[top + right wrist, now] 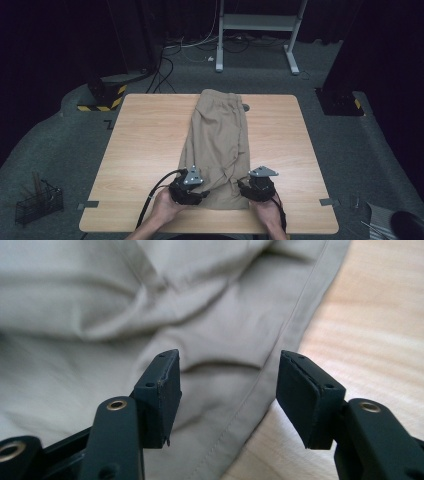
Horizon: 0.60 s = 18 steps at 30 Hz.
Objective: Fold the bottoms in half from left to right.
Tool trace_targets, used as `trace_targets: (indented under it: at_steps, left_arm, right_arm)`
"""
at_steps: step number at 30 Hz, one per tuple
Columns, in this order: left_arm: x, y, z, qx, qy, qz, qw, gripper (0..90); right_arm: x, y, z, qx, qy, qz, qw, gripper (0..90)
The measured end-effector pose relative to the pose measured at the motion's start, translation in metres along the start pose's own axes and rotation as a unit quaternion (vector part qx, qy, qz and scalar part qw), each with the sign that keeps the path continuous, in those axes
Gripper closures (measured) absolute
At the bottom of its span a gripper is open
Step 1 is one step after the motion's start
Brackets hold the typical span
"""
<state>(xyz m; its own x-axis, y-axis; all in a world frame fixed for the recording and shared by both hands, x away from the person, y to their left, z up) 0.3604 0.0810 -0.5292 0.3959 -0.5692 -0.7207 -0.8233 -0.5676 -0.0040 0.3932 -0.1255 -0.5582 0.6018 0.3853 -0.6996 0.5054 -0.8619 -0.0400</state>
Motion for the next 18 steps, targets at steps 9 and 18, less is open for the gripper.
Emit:
trace_targets:
  at_steps: [9,18]
  left_arm:
    - [-0.038,-0.046,0.002,-0.113,0.049,-0.029,0.9919,44.0]
    - [-0.055,-0.067,0.009,-0.171,0.090,-0.007,0.9811,41.6]
  right_arm:
    - [-0.010,-0.022,-0.053,-0.019,0.044,-0.041,0.9980,41.5]
    - [0.010,-0.054,-0.093,-0.034,0.032,-0.080,0.9957,41.5]
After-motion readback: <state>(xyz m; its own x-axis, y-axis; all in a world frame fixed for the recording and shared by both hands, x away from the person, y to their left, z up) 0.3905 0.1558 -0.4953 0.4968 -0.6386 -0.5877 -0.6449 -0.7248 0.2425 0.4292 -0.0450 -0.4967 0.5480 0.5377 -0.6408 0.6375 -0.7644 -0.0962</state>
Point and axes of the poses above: each handheld gripper's, and its own axes: x roughly forward along the jaws, z roughly out of its underside, y roughly to its right, the point moved 7 cm from there along x, roughly forward along the jaws, and after that the axes turned 1 degree about x, right-handed, at the moved point
